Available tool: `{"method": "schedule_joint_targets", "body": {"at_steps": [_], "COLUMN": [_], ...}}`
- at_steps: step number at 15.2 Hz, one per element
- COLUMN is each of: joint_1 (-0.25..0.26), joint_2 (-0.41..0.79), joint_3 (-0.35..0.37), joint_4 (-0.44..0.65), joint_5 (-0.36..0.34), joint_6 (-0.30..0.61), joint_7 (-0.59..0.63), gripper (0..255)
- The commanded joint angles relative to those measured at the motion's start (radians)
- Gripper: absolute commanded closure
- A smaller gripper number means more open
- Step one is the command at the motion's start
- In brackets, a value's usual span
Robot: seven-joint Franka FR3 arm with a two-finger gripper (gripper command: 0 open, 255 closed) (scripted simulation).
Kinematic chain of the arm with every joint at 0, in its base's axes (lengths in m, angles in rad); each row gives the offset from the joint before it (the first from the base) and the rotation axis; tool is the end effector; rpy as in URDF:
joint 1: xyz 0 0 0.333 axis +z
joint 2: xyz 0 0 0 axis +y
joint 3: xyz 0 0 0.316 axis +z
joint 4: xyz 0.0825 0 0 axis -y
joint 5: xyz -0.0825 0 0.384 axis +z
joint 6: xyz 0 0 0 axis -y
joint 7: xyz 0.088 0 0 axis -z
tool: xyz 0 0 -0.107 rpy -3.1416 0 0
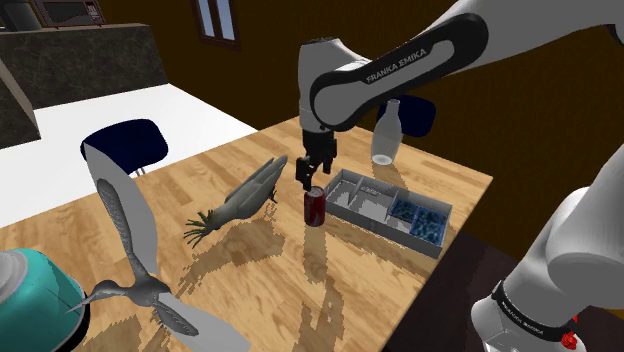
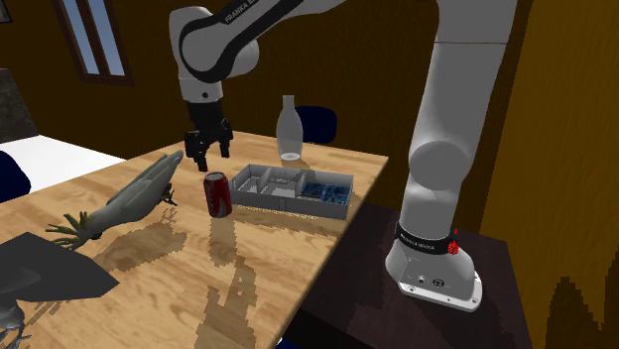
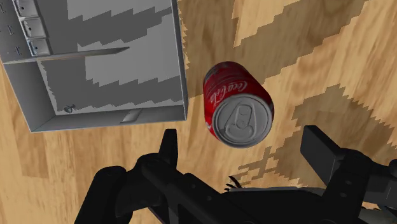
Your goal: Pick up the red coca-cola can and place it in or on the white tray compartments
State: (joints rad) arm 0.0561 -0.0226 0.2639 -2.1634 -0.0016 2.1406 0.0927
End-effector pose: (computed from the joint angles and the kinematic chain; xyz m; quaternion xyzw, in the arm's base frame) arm 0.5041 0.1674 0.4056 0.9935 0.1138 0.0003 0.0036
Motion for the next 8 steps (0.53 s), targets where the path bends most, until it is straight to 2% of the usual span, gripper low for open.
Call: {"method": "schedule_joint_targets", "body": {"at_steps": [1, 8], "joint_1": [0.007, 0.009], "joint_2": [0.042, 0.094], "joint_3": [0.008, 0.007], "joint_4": [0.030, -0.018], "joint_5": [-0.013, -0.032], "joint_6": [0.010, 0.108], "joint_7": [0.017, 0.031], "gripper": [0, 0]}}
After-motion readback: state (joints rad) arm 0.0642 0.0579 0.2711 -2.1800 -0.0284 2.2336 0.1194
